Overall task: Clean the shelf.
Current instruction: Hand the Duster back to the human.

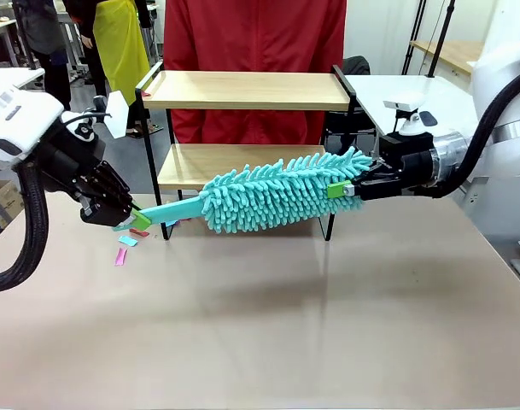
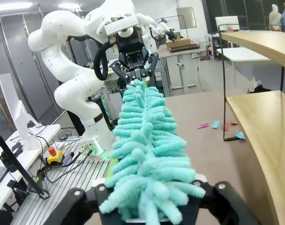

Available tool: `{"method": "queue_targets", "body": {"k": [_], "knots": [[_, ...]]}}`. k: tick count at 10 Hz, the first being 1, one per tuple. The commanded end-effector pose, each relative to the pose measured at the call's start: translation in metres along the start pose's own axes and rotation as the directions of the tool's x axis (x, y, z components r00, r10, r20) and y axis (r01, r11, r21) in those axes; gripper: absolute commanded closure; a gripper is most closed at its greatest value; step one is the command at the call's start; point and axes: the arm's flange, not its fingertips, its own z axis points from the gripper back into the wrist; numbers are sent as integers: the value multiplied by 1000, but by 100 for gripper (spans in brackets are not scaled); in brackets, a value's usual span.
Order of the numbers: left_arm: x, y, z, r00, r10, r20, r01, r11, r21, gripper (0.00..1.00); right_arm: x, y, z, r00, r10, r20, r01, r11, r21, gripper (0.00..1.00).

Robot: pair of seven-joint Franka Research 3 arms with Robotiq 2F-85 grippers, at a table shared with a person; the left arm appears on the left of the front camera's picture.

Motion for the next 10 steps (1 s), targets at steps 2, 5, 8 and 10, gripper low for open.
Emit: {"method": "queue_targets", "body": {"k": [2, 5, 8, 10], "knots": [[4, -3, 2, 1000, 7, 14, -7, 1000, -2, 87, 3, -5, -7, 1000, 1, -22, -1, 1000, 19, 100], [4, -3, 2, 1000, 7, 14, -7, 1000, -2, 87, 3, -6, -6, 1000, 17, -16, -17, 1000, 14, 100], [4, -3, 2, 1000, 7, 14, -7, 1000, -2, 87, -1, -6, -3, 998, 55, -23, -55, 998, 18, 100], [4, -3, 2, 1000, 7, 14, -7, 1000, -2, 87, -3, -6, -7, 997, 61, -38, -55, 990, 132, 100]]}}
